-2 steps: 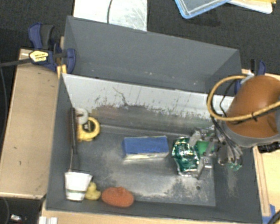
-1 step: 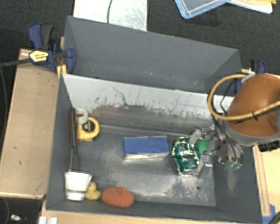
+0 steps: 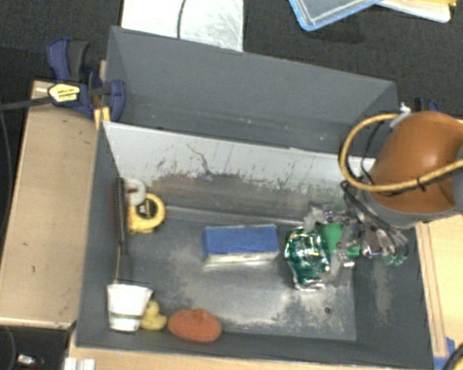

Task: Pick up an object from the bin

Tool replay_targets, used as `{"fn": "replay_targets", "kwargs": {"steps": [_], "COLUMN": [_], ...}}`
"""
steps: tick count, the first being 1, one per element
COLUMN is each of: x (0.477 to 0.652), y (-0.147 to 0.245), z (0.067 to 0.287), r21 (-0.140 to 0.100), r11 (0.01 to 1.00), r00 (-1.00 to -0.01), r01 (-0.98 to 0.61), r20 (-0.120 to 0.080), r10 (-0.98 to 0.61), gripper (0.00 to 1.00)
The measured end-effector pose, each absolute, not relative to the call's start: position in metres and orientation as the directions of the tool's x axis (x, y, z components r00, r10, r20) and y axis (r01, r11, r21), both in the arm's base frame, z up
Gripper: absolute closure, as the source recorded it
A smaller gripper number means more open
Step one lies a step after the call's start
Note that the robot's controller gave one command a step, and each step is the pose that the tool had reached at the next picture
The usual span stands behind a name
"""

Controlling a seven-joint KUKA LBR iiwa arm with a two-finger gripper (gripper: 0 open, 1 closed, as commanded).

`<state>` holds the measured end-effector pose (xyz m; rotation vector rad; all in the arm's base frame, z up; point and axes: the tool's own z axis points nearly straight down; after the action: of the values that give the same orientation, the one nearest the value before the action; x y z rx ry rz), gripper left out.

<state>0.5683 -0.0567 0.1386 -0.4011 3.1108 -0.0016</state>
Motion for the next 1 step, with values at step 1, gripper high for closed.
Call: {"fn": "replay_targets", "kwargs": {"steps": [1], "x": [0.5819], "y": [-0.0419], "z": [0.1377], "r21": [-0.002], "r11": [0.948], "r00": [-0.948], "r01": [-0.318], "r20": [-0.008], "r10": [-0.318], "gripper": [0.00]}}
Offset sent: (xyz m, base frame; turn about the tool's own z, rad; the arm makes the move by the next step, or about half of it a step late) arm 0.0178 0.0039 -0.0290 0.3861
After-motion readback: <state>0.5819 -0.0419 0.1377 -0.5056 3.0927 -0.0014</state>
